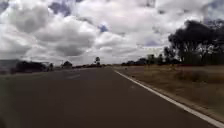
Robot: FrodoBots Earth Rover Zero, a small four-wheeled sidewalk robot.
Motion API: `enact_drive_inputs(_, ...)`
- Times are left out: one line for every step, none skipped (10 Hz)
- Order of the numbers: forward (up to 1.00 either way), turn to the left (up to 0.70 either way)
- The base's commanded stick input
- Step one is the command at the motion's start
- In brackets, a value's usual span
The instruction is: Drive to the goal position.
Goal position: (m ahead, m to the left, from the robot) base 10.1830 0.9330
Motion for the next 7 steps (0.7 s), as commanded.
enact_drive_inputs(0.80, -0.08)
enact_drive_inputs(0.80, 0.00)
enact_drive_inputs(0.80, 0.00)
enact_drive_inputs(0.80, 0.00)
enact_drive_inputs(0.80, 0.00)
enact_drive_inputs(0.80, 0.00)
enact_drive_inputs(0.80, 0.00)
